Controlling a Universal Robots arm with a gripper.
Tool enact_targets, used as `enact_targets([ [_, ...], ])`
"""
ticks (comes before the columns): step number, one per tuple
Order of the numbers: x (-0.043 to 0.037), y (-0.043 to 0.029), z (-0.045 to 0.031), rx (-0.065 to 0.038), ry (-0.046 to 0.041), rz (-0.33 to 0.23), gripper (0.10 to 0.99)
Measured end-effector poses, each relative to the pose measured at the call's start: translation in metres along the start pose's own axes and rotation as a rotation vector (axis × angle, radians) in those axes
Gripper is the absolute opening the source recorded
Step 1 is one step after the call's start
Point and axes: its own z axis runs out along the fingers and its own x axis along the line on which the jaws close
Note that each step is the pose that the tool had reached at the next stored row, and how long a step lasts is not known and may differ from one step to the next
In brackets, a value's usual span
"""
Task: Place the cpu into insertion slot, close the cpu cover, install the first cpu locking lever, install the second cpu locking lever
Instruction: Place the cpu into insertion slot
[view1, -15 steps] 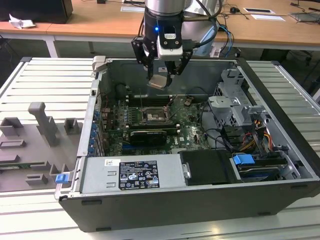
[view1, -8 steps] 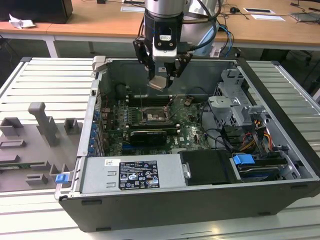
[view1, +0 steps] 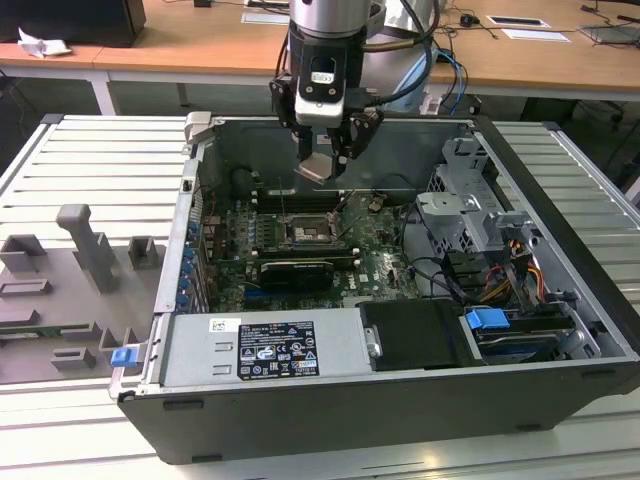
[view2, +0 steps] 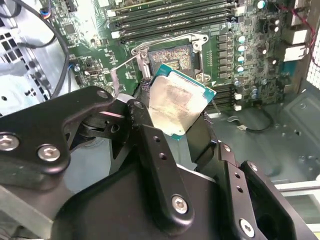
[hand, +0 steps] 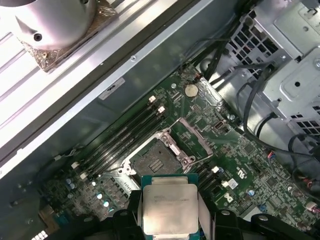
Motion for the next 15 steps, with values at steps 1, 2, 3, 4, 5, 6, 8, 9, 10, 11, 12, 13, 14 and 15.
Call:
enact_targets([
  [1,0.0000,0.0000,0.0004,0.000,-0.0016,0.018,0.533],
  [2,0.0000,0.0000,0.0005,-0.001,-0.0025,0.027,0.533],
  [3,0.0000,-0.0001,0.0008,-0.001,-0.0037,0.042,0.533],
  [4,0.0000,-0.0001,0.0011,-0.001,-0.0053,0.059,0.533],
  [5,0.0000,-0.0001,0.0014,-0.001,-0.0063,0.071,0.533],
  [6,0.0000,-0.0001,0.0016,-0.002,-0.0074,0.083,0.533],
  [8,0.0000,-0.0002,0.0020,-0.002,-0.0096,0.107,0.533],
  [9,0.0000,-0.0002,0.0024,-0.002,-0.0110,0.123,0.533],
  [10,0.0000,-0.0002,0.0026,-0.003,-0.0118,0.132,0.533],
  [11,0.0000,-0.0002,0.0028,-0.003,-0.0126,0.142,0.533],
  [12,-0.0001,-0.0003,0.0031,-0.003,-0.0135,0.151,0.533],
  [13,0.0000,-0.0003,0.0034,-0.003,-0.0148,0.166,0.533],
  [14,-0.0001,-0.0004,0.0039,-0.004,-0.0162,0.181,0.533],
  [15,-0.0001,-0.0004,0.0043,-0.004,-0.0174,0.194,0.533],
])
